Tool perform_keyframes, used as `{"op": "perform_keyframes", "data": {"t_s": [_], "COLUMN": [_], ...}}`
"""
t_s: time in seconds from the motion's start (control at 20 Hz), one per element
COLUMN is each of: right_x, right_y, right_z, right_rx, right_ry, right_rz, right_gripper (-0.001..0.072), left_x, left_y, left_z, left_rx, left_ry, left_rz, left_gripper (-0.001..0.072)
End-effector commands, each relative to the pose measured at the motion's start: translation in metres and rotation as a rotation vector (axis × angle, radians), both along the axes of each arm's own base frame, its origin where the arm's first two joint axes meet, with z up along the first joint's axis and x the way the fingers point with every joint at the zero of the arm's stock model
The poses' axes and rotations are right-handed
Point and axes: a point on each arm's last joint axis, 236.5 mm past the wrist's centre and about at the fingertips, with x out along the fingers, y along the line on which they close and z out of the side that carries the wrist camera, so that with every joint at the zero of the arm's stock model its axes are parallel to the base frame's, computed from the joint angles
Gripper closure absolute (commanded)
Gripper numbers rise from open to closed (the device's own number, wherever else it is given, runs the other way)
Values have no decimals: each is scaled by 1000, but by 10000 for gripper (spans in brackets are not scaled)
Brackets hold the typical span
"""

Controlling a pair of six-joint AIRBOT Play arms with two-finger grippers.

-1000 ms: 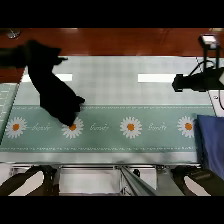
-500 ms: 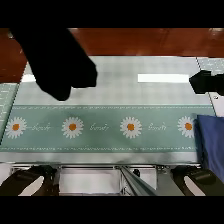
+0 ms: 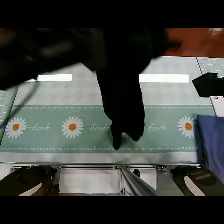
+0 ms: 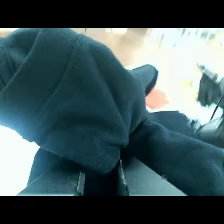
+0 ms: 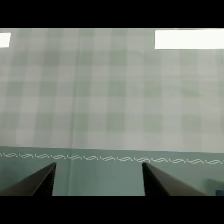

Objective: Fold the shirts.

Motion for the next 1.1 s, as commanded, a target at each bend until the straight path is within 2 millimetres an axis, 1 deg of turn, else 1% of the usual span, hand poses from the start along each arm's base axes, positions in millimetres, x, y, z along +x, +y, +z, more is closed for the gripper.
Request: {"op": "perform_keyframes", "data": {"t_s": [0.0,0.05,0.1,0.2,0.25,0.3,0.35,0.4,0.45,0.5,0.55,0.6,0.65,0.7,0.75,0.8,0.85,0.9,0.95,1.0,1.05], "right_x": [-4,-5,-7,-13,-17,-19,-20,-19,-16,-9,-1,7,11,8,-3,-19,-33,-46,-55,-63,-71], "right_y": [4,10,15,29,34,42,49,57,60,57,46,26,-2,-38,-69,-93,-102,-99,-85,-64,-40], "right_z": [-7,-15,-26,-55,-73,-90,-104,-115,-123,-126,-123,-115,-109,-110,-119,-134,-153,-176,-197,-216,-231], "right_rx": [13,32,52,98,116,134,156,175,175,174,173,160,126,89,71,83,122,183,250,315,381], "right_ry": [27,49,77,152,196,233,258,279,299,306,299,285,270,281,325,388,445,503,550,590,625], "right_rz": [11,22,33,58,70,89,110,130,146,128,95,45,-16,-109,-195,-278,-331,-346,-321,-272,-214], "right_gripper": [92,92,92,93,92,92,91,86,81,81,81,81,81,81,82,82,83,83,84,84,85], "left_x": [-14,-23,-32,-45,-49,-52,-53,-50,-42,-32,-21,-13,-4,3,4,-2,-13,-29,-47,-63,-76], "left_y": [-10,-4,5,37,55,71,87,101,115,132,152,172,196,221,242,252,247,229,204,180,161], "left_z": [-129,-172,-209,-280,-307,-328,-345,-353,-353,-348,-337,-325,-313,-306,-305,-311,-321,-332,-343,-350,-358], "left_rx": [161,236,302,456,513,543,562,573,577,578,569,553,533,509,478,421,339,271,193,115,74], "left_ry": [246,327,398,512,562,619,677,719,746,764,794,825,834,837,858,908,981,1035,1083,1115,1127], "left_rz": [-36,-51,-60,-46,-28,-7,20,48,80,118,160,203,250,311,372,409,393,310,207,121,56], "left_gripper": [664,664,664,664,663,640,413,2,4,5,5,5,5,5,5,5,5,6,6,6,6]}}
